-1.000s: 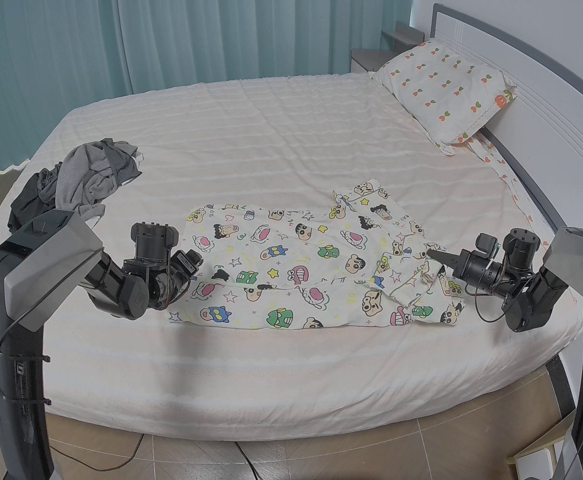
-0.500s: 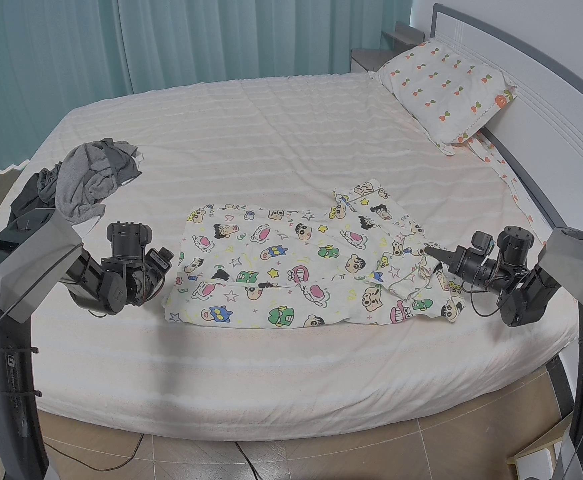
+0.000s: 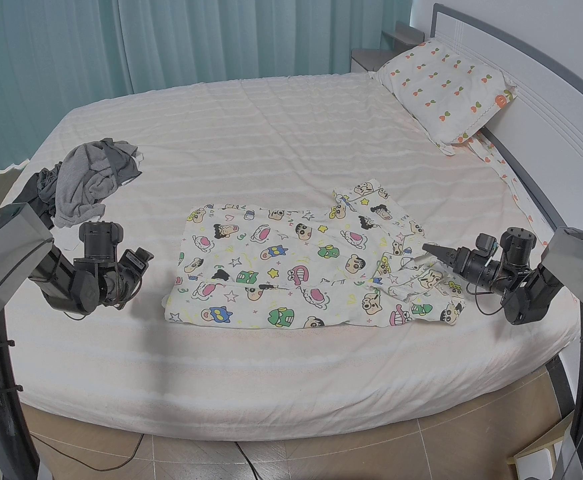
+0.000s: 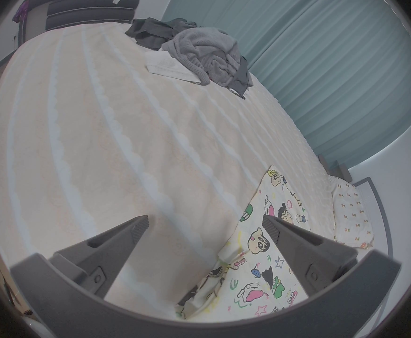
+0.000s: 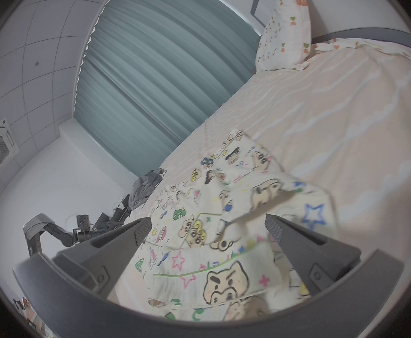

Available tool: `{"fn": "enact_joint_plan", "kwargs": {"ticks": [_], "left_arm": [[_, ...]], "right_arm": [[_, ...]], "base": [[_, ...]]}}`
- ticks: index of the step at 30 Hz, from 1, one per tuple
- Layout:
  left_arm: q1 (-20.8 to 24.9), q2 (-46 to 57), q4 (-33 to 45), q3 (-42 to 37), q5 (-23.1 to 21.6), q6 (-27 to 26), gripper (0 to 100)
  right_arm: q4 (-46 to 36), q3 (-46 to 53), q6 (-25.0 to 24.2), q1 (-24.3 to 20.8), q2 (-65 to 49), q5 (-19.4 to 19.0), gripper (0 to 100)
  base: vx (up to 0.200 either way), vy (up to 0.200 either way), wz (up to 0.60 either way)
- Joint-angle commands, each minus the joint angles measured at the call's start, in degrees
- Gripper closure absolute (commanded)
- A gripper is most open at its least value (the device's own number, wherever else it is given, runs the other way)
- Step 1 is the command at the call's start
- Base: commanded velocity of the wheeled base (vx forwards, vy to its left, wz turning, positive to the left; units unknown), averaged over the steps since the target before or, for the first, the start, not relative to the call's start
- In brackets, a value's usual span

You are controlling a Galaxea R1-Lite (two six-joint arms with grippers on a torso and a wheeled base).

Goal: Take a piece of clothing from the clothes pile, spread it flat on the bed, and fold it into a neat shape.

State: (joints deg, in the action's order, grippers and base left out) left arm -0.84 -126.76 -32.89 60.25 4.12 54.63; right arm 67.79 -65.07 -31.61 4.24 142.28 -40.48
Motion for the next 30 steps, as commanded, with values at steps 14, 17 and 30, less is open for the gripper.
{"fn": "enact_joint_plan", "kwargs": {"ticks": [14,17,30], "left_arm": [[-3.90,20.50,-0.33,-23.95,-23.37,4.35,0],[-3.82,20.50,-1.65,-27.20,-25.48,4.44,0],[-4.87,13.29,-27.75,-42.49,-33.48,2.68,0]], "right_arm": [[0.50,24.56,-19.63,-6.44,-25.03,13.68,0],[0.50,28.16,-20.60,-9.69,-25.56,15.88,0],[-0.73,31.59,0.85,-0.64,-15.63,10.51,0]], "base": [[0.000,0.000,0.00],[0.000,0.000,0.00],[0.000,0.000,0.00]]}}
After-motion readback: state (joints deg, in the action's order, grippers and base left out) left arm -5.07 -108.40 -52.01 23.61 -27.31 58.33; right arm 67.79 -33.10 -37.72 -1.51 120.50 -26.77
